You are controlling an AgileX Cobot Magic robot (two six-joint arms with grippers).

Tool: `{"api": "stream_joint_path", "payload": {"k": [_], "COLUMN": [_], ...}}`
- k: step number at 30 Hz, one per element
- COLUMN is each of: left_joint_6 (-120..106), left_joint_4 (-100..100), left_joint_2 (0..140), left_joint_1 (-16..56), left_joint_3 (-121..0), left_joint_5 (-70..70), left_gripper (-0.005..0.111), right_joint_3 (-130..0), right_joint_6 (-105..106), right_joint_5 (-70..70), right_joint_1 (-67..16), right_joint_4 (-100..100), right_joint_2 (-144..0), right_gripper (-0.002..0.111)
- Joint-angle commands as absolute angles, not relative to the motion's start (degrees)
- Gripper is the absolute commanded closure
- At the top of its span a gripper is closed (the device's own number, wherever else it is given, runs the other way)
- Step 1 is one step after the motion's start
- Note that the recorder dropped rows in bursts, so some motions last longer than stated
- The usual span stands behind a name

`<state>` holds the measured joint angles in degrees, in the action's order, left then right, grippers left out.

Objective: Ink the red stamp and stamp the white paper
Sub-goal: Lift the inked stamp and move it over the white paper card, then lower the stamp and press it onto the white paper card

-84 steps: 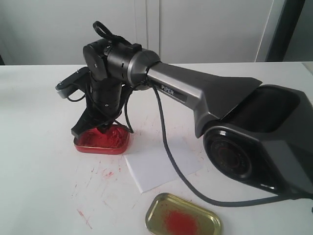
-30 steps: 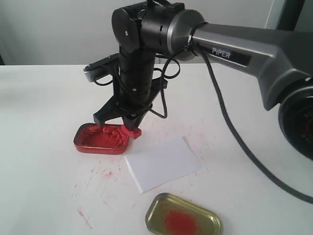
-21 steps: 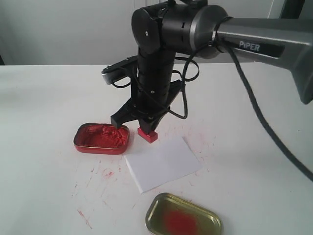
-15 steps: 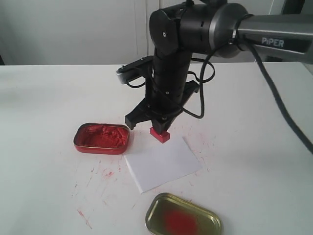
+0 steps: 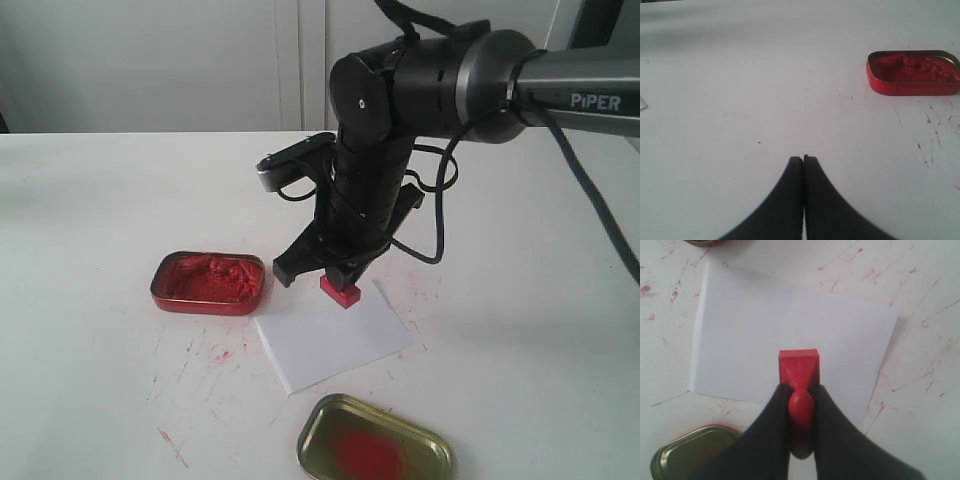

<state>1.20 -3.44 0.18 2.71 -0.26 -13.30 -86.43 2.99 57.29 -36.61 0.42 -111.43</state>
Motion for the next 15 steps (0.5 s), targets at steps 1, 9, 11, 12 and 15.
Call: {"api": "stream_joint_path", "payload": {"k": [1,9,11,12,15], "left_joint_6": [1.3,1.3,1.3,1.3,1.3], "left_joint_4": [-3.9,-3.9,-3.9,-3.9,-3.9], "left_joint_2": [0.0,0.0,0.0,0.0,0.0], "left_joint_1": [2.5,2.5,2.5,2.5,2.5], "left_joint_3": [0.0,0.0,0.0,0.0,0.0], "left_joint_5": [-13.3,-13.3,-13.3,-13.3,-13.3], "left_gripper": [0.107,0.107,0.107,0.107,0.107], "right_joint_3": [-83.3,-80.5,-80.5,-80.5,-80.5], "right_joint_6": [2.6,1.3,0.0,-0.6,-2.8], "right_joint_5": [52.9,51.4,51.3,51.3,51.0], "right_joint_1": [-36.0,-36.0,-36.0,-36.0,-36.0], "right_joint_4": [0.0,0.0,0.0,0.0,0.4], "right_joint_2": [-110.8,-110.8,-110.8,-110.8,-110.8], "right_gripper": [0.108,0.108,0.108,0.108,0.108]}}
